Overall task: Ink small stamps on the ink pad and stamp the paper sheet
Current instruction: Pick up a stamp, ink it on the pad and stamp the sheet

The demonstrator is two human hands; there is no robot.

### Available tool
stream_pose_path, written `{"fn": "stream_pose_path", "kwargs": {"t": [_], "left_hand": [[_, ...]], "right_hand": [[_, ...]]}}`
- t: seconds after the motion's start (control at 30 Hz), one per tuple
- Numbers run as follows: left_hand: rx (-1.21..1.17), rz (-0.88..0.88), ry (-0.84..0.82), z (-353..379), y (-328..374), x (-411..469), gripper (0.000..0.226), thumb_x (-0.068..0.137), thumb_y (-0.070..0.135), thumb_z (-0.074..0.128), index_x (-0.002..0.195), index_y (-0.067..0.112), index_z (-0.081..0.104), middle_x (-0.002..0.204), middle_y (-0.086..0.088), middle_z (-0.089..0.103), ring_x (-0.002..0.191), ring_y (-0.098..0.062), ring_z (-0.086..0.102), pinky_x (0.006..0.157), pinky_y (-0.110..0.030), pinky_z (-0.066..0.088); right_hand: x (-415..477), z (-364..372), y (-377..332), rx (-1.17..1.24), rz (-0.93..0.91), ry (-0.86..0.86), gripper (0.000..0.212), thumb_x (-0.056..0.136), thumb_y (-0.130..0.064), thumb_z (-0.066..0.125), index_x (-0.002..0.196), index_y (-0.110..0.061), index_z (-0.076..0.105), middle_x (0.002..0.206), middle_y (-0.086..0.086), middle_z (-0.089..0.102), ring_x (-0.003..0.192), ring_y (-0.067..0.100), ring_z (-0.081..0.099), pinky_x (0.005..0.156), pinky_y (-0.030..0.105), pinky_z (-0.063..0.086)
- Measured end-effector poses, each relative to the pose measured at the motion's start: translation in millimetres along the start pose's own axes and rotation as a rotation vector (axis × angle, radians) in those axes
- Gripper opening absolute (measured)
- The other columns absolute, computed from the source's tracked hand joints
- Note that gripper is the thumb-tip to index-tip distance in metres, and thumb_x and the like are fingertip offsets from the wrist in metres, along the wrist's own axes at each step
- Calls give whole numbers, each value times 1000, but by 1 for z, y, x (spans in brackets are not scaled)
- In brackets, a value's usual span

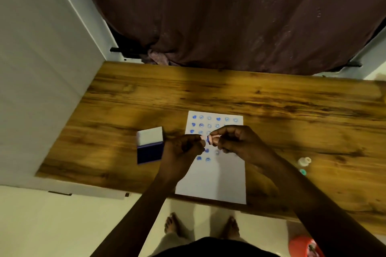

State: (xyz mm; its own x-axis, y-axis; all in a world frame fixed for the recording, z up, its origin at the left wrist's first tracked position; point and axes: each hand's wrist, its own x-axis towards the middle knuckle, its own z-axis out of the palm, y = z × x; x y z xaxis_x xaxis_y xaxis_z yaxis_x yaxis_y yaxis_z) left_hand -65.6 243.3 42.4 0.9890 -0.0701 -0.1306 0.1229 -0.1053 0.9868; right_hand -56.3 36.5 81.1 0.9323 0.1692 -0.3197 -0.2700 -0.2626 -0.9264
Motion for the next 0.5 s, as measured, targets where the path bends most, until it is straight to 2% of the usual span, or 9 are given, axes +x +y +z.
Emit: {"fn": "stream_pose_path", "kwargs": {"t": [0.07, 0.17, 0.23, 0.3, 0.4, 0.5], "left_hand": [[-30, -17, 46, -23, -4, -2, 16, 91, 15, 78, 93, 31, 80, 93, 10, 84, 88, -14, 80, 69, -19, 60], [-43, -34, 130, -62, -15, -6, 8, 91, 11, 77, 99, 11, 78, 90, 3, 83, 86, -12, 79, 70, -19, 59], [-30, -31, 152, -88, -22, -10, 11, 93, 11, 75, 98, 19, 80, 89, 1, 82, 84, -12, 79, 70, -19, 59], [-9, -18, 182, -113, -29, -15, 19, 94, 14, 74, 95, 31, 82, 92, 5, 83, 88, -12, 80, 71, -17, 60], [16, -48, 246, -147, -41, -20, 13, 92, 24, 75, 104, 28, 80, 99, 6, 83, 93, -14, 80, 71, -21, 62], [23, -59, 282, -171, -50, -24, 10, 90, 25, 75, 99, 27, 81, 94, 3, 83, 90, -15, 80, 69, -26, 62]], "right_hand": [[9, 15, -3, -50, -41, 3, 20, 86, -27, 78, 106, -30, 78, 99, -16, 78, 90, -2, 72, 64, 11, 53], [23, 42, -5, -202, -107, 27, 22, 84, -38, 79, 105, -31, 77, 103, -18, 77, 95, -3, 71, 73, 14, 58], [33, 63, -4, -329, -135, 47, 23, 83, -46, 77, 102, -32, 76, 96, -20, 75, 90, -5, 70, 74, 10, 55], [42, 85, -4, -409, -140, 57, 23, 84, -50, 76, 97, -31, 74, 88, -20, 73, 83, -8, 68, 68, 7, 53], [55, 114, -4, -525, -191, 51, 25, 88, -47, 73, 100, -26, 74, 90, -9, 76, 79, 2, 69, 74, 20, 57], [65, 141, -4, -656, -262, -1, 26, 94, -42, 66, 106, -20, 72, 102, 2, 76, 93, 15, 72, 83, 28, 58]]}}
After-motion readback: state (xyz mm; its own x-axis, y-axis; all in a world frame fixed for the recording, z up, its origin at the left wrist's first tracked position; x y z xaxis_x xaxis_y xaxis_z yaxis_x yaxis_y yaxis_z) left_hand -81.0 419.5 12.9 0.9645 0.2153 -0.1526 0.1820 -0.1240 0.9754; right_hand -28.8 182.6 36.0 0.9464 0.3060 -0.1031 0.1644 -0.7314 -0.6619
